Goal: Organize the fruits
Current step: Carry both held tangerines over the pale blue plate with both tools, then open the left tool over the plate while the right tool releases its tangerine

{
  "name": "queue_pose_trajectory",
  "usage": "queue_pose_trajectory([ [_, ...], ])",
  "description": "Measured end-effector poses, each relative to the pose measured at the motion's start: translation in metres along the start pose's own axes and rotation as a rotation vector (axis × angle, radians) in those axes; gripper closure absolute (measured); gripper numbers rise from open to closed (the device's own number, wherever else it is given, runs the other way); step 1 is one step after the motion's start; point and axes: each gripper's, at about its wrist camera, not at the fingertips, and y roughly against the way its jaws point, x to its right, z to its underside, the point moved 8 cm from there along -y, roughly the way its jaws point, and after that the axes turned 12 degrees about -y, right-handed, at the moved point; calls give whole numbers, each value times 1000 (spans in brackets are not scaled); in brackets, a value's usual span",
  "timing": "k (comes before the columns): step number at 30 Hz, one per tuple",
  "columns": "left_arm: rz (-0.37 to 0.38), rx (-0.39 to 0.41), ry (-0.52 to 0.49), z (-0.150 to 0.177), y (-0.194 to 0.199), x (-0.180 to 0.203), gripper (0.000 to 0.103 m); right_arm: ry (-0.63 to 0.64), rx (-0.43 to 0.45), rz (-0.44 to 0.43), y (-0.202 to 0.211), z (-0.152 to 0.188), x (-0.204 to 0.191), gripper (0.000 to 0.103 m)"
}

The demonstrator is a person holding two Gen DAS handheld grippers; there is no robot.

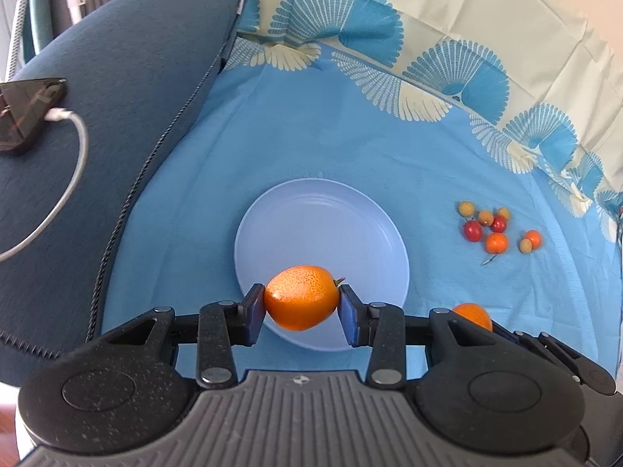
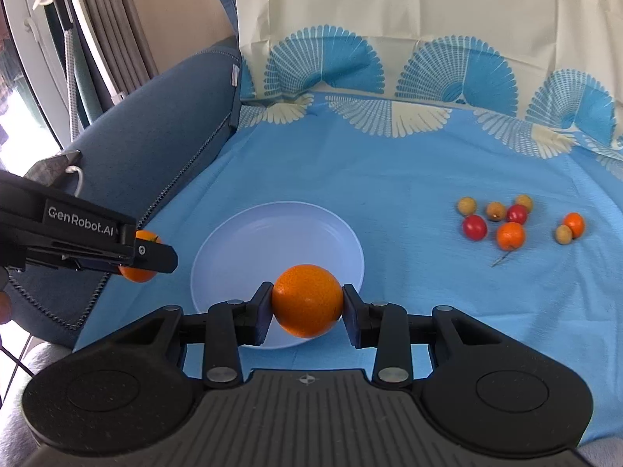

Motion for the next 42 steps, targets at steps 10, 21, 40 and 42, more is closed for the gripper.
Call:
queue_pose_trajectory([
  [10,-60,-81,-74,-14,-74,-1,59,54,-65,42,-67,-2,13,64],
  [21,-134,-171,-167,-15,-129,-4,59,139,-131,60,-114,8,8,64],
  [40,-201,-21,-142,41,-8,-13,0,91,-67,56,-9,21,5,7],
  [42,-209,-10,-133,53,11,-15,0,77,-33,70,13,27,5,6],
])
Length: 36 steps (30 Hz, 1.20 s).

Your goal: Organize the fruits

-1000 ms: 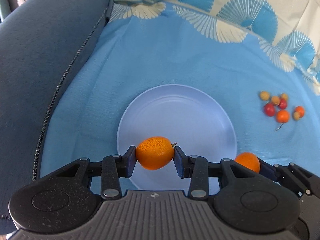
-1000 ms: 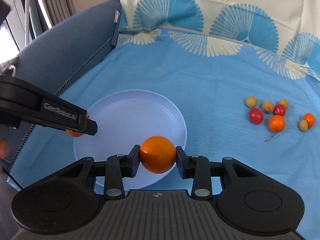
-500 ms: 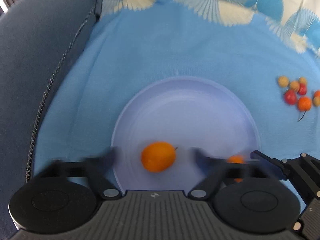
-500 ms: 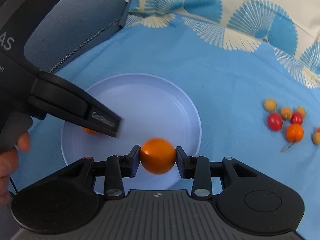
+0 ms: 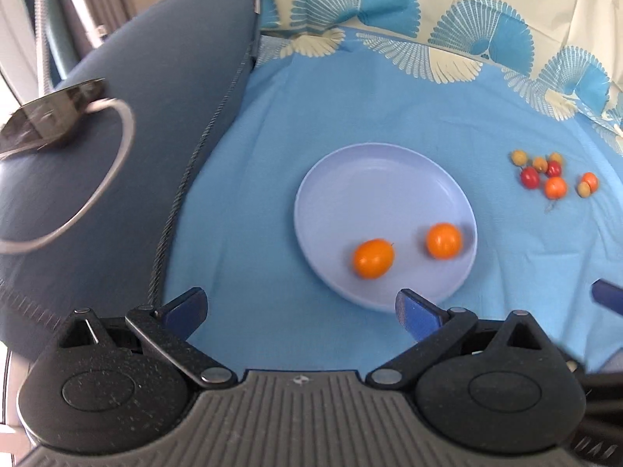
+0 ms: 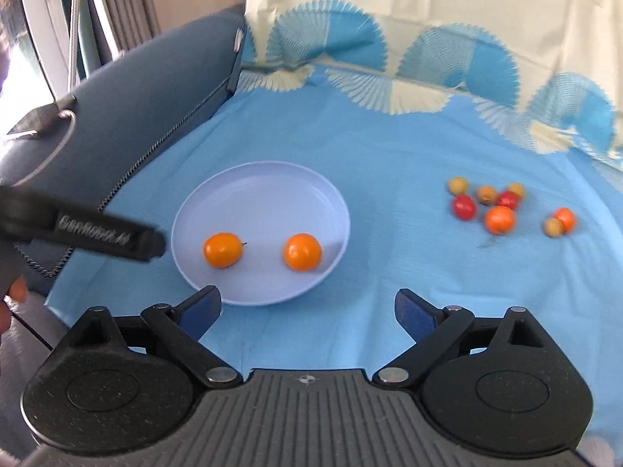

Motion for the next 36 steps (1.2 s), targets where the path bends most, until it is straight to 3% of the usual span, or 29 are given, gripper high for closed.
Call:
queue_pose_trajectory([
  [5,-10,40,40,18,40,-2,0,-35,101,10,47,6,-4,3],
  [21,-60,171,0,48,118,15,0,-40,254,-7,133,31,-6,1],
  [27,-63,214,-9,49,134,21,0,-28,290,-4,149,36,-4,1],
  [36,-70,188,-2,52,128,14,0,-35,275,-8,145,39,-6,1],
])
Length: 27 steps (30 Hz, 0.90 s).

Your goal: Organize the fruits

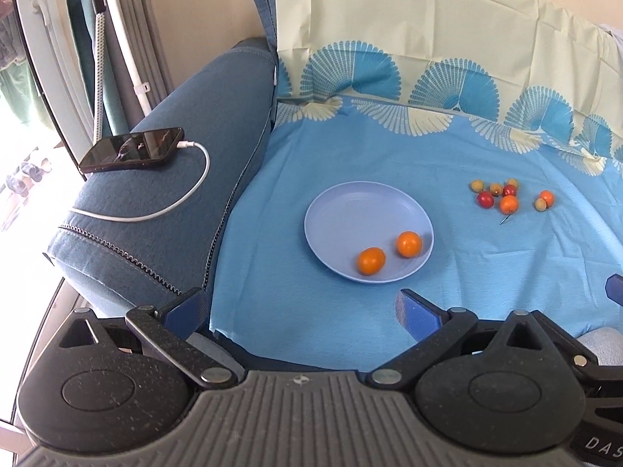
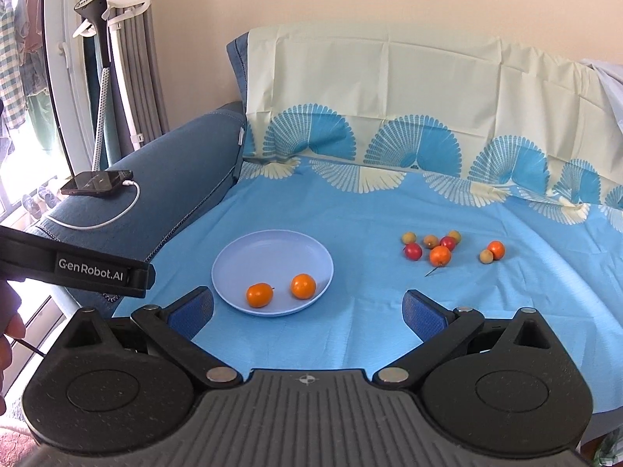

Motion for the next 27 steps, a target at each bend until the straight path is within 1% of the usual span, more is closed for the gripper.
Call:
queue_pose_trajectory([
  [27,24,-36,-7,6,-15,1,0,-20,-60,13,-15,11,0,1],
])
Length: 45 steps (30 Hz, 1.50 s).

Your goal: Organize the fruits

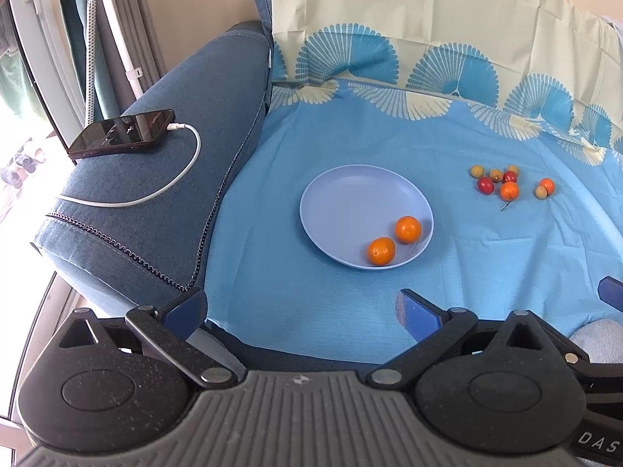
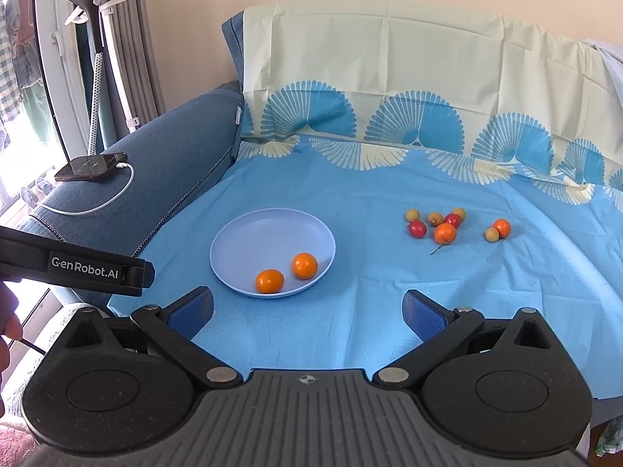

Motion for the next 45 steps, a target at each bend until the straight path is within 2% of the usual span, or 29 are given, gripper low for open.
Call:
queue_pose_trajectory([
  [24,-3,-45,-27,-14,-17,13,0,-55,-32,-5,-19,-1,18,1],
  [33,25,-56,-40,-32,-26,31,0,-96,-23,26,-27,-8,41,1],
  [45,61,-33,-83,-67,-36,68,0,-180,-1,82,-30,-21,85,1],
])
